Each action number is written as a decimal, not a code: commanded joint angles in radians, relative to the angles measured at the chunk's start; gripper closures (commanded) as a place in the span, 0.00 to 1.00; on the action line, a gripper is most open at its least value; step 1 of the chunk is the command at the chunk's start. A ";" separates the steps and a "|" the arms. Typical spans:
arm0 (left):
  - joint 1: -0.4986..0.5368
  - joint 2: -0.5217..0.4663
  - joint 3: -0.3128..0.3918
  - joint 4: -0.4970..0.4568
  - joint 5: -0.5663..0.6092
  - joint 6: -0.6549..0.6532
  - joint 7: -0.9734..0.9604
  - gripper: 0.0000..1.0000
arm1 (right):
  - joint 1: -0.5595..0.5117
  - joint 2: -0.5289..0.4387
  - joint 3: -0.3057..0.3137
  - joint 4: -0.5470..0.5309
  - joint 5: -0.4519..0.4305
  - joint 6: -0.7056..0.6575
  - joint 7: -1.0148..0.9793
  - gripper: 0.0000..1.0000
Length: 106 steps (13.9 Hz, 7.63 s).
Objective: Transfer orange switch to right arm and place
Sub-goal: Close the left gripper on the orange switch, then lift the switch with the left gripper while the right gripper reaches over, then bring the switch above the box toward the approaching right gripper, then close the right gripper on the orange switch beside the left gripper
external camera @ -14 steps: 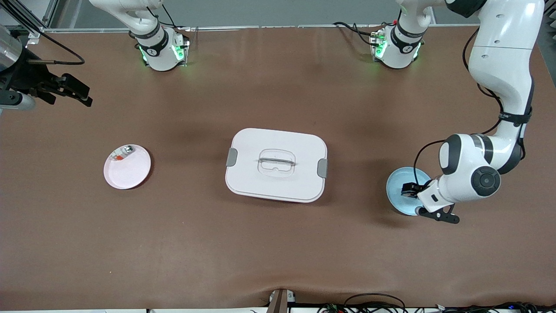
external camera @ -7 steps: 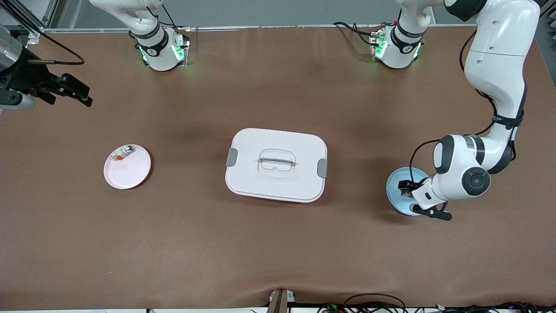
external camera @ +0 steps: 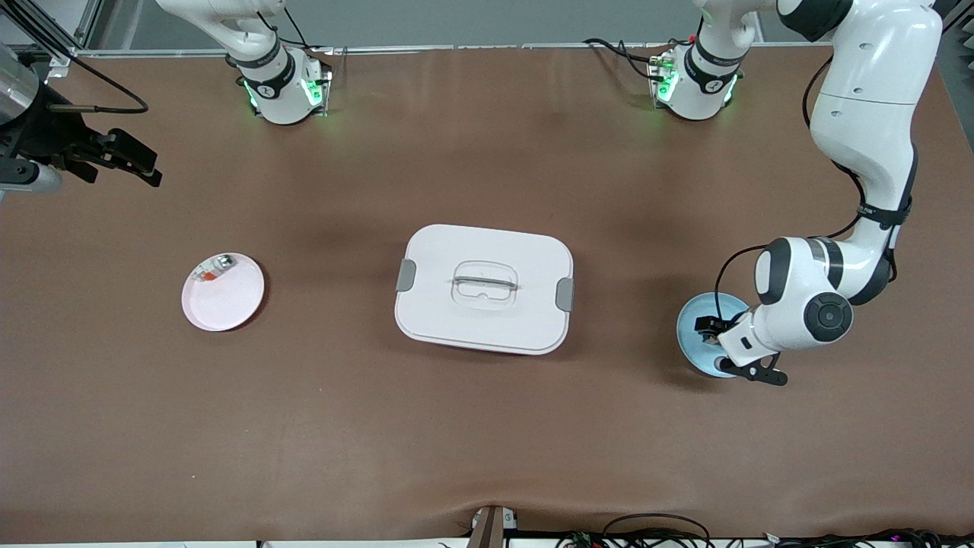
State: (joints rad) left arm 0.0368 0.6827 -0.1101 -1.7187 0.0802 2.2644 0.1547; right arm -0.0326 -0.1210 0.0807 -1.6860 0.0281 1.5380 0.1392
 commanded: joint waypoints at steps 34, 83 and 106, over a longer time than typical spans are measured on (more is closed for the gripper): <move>0.009 -0.356 -0.246 0.217 -0.129 -0.655 -0.728 0.65 | -0.012 -0.013 -0.012 -0.008 -0.001 0.007 0.060 0.00; -0.273 -0.261 -0.520 0.332 -0.602 -0.111 -1.830 0.64 | 0.557 -0.169 0.051 -0.523 0.796 1.080 0.292 0.00; -0.270 -0.261 -0.519 0.330 -0.602 -0.112 -1.836 0.64 | 0.582 -0.028 0.096 -0.486 0.788 1.254 0.249 0.30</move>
State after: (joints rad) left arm -0.2328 0.4199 -0.6238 -1.3995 -0.5441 2.1439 -1.6535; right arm 0.5476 -0.1618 0.1776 -2.1868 0.8015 2.7853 0.4079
